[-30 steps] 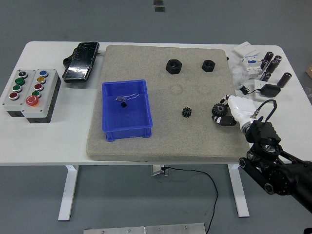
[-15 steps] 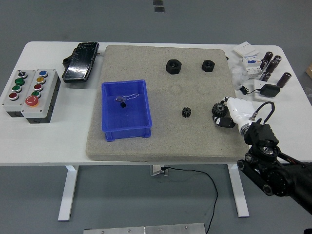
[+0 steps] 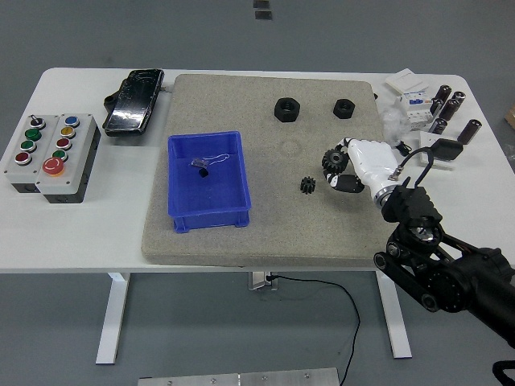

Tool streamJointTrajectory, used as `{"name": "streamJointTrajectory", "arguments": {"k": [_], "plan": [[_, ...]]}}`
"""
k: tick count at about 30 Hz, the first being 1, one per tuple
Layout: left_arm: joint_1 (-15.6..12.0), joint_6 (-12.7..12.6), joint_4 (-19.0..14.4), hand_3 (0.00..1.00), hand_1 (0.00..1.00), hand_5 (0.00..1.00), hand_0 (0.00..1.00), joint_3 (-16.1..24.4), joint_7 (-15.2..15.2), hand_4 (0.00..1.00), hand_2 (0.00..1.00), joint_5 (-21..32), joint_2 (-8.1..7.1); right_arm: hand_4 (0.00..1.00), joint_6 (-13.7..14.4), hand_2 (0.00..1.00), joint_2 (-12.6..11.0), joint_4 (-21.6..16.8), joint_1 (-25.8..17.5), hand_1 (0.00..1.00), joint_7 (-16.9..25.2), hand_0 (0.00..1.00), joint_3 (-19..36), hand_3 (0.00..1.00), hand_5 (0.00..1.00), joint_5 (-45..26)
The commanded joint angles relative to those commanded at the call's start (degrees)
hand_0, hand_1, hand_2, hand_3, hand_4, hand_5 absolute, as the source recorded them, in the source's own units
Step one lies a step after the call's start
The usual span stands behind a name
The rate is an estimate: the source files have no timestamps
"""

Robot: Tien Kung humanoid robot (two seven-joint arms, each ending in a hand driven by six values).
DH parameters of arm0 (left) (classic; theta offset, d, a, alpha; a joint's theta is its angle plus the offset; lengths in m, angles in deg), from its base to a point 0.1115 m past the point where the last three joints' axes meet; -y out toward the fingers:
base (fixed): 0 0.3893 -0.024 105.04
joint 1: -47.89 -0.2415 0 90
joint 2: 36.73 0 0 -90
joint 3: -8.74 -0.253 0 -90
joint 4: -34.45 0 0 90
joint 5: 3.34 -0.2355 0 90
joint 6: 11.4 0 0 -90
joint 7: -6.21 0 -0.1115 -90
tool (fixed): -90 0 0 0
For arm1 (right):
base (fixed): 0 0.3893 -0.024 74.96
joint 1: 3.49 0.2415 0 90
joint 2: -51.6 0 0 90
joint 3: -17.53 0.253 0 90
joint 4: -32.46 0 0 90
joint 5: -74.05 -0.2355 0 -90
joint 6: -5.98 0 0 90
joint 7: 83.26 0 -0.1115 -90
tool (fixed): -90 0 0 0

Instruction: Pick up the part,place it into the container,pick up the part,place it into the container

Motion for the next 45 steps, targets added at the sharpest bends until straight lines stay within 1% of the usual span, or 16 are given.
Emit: {"name": "streamJointTrajectory", "arguments": {"k": [6, 9, 10, 15, 16, 19, 21, 22, 27, 28, 31, 33, 34, 37, 41, 45], "plan": [[0.1, 0.1, 0.0, 0.639, 0.647, 0.349, 0.673, 0.6, 0.2, 0.709, 0.600, -1.0, 0.05, 0.562, 0.5, 0.491, 3.3, -2.8, 4.5, 0.560, 0.0, 0.430, -5.8, 0.648, 0.404, 0.2], [0.3, 0.2, 0.0, 0.639, 0.647, 0.349, 0.673, 0.9, 0.2, 0.709, 0.600, -1.7, 0.28, 0.562, 0.7, 0.491, 5.9, -4.2, 6.0, 0.560, -0.2, 0.430, -7.9, 0.648, 0.404, 1.8], [0.3, 0.2, 0.0, 0.639, 0.647, 0.352, 0.673, 1.0, 0.3, 0.710, 0.600, -1.9, 0.34, 0.587, 0.9, 0.562, 6.6, -4.6, 6.2, 0.571, -0.3, 0.431, -8.2, 0.657, 0.420, 2.1], [0.5, 0.3, 0.0, 0.639, 0.647, 0.352, 0.673, 1.2, 0.4, 0.710, 0.600, -2.2, 0.32, 0.587, 1.4, 0.562, 8.7, -6.2, 7.0, 0.571, 1.2, 0.431, -10.1, 0.657, 0.420, 1.2], [0.6, 0.3, 0.0, 0.639, 0.647, 0.352, 0.673, 1.3, 0.4, 0.710, 0.600, -2.3, 0.24, 0.591, 1.4, 0.625, 9.0, -6.2, 7.1, 0.615, 1.4, 0.461, -10.6, 0.663, 0.424, 1.0], [1.0, 0.3, 0.0, 0.639, 0.647, 0.352, 0.673, 1.4, 0.3, 0.710, 0.600, -2.4, 0.05, 0.591, 1.5, 0.625, 9.8, -5.9, 6.8, 0.615, 1.6, 0.461, -11.6, 0.663, 0.424, 1.1], [1.1, 0.3, 0.0, 0.639, 0.647, 0.352, 0.673, 1.5, 0.3, 0.710, 0.600, -2.5, 0.01, 0.591, 1.6, 0.625, 10.1, -5.4, 6.5, 0.615, 1.6, 0.461, -12.2, 0.663, 0.424, 0.9], [1.1, 0.3, 0.0, 0.639, 0.647, 0.353, 0.673, 1.6, 0.3, 0.710, 0.600, -2.7, 0.01, 0.613, 1.6, 0.729, 10.2, -5.1, 6.4, 0.701, 1.5, 0.591, -12.5, 0.682, 0.429, 0.7], [1.0, 0.4, 0.0, 0.639, 0.647, 0.353, 0.673, 2.1, 0.5, 0.710, 0.600, -3.3, 0.14, 0.613, -1.2, 0.729, 10.4, -3.7, 5.9, 0.701, 1.4, 0.591, -13.7, 0.682, 0.429, -1.3], [1.0, 0.4, 0.0, 0.640, 0.647, 0.353, 0.673, 2.2, 0.5, 0.711, 0.600, -3.4, 0.17, 0.800, -2.2, 0.870, 10.5, -3.6, 5.8, 0.861, 1.5, 0.812, -13.7, 0.807, 0.605, -1.7], [1.0, 0.4, 0.0, 0.640, 0.647, 0.353, 0.673, 2.4, 0.5, 0.711, 0.600, -3.6, 0.21, 0.800, -3.6, 0.870, 10.6, -3.4, 5.7, 0.861, 2.2, 0.812, -13.8, 0.807, 0.605, -2.8], [1.0, 0.4, 0.0, 0.640, 0.647, 0.353, 0.673, 2.4, 0.5, 0.711, 0.600, -3.6, 0.24, 0.800, -3.5, 0.870, 10.6, -3.6, 5.7, 0.861, 2.6, 0.812, -13.7, 0.807, 0.605, -3.3], [1.0, 0.4, 0.0, 0.640, 0.647, 0.353, 0.673, 2.4, 0.5, 0.711, 0.599, -3.7, 0.25, 0.839, -3.3, 0.899, 10.6, -3.8, 5.6, 0.896, 2.9, 0.887, -13.5, 0.843, 0.655, -3.6], [1.0, 0.4, 0.0, 0.640, 0.647, 0.353, 0.673, 2.5, 0.6, 0.711, 0.599, -3.8, 0.27, 0.839, -2.6, 0.899, 10.4, -4.6, 5.4, 0.896, 3.6, 0.887, -12.8, 0.843, 0.655, -5.2], [0.9, 0.4, 0.0, 0.640, 0.647, 0.353, 0.673, 2.4, 0.6, 0.710, 0.599, -3.7, 0.29, 0.849, -3.1, 0.889, 9.7, -6.7, 4.8, 0.892, 4.8, 0.889, -10.7, 0.838, 0.657, -8.0], [0.9, 0.4, 0.0, 0.640, 0.647, 0.353, 0.673, 2.3, 0.5, 0.710, 0.599, -3.5, 0.35, 0.849, -2.0, 0.889, 8.0, -9.8, 3.5, 0.892, 6.0, 0.889, -6.2, 0.838, 0.657, -10.0]]}}
